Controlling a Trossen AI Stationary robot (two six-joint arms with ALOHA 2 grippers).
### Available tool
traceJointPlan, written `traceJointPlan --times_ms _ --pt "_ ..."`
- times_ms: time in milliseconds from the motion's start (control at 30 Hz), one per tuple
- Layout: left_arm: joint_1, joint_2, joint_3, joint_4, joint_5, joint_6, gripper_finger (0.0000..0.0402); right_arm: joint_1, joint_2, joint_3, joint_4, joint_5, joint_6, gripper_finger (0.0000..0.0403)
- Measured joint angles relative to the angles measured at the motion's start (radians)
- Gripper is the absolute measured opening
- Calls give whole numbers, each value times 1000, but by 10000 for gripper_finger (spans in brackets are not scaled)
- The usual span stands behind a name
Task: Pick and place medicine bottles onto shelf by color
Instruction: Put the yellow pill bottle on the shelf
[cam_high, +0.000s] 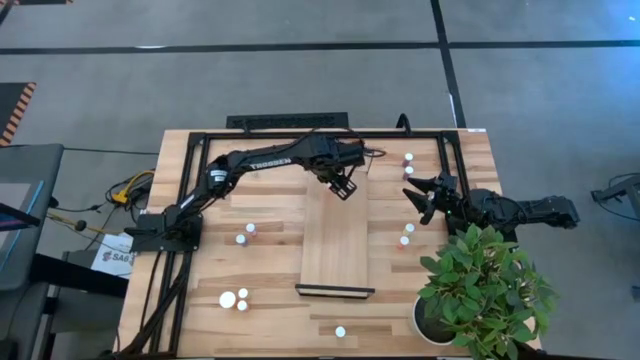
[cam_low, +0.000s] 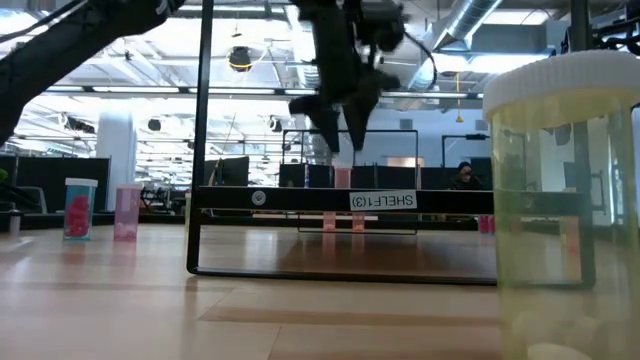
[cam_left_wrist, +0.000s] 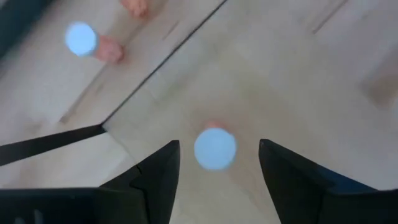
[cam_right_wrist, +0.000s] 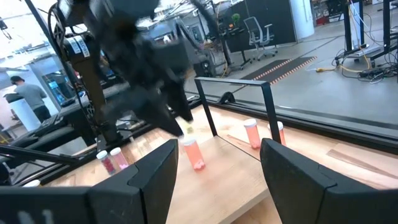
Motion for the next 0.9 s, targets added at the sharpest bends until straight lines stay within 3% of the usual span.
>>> traceJointPlan --times_ms 100,300,400,533,900 --pt "-2 -67 0 -19 -19 23 207 0 0 0 0 0 0 251" --pt "-23 -204 -32 -88 -215 39 207 0 0 0 0 0 0 251" --pt "-11 -266 -105 -119 -260 26 207 0 0 0 0 0 0 251" --pt "33 -383 -315 -90 -250 1 207 0 0 0 0 0 0 251" --pt "222 -810 -1089 299 -106 -67 207 0 0 0 0 0 0 251"
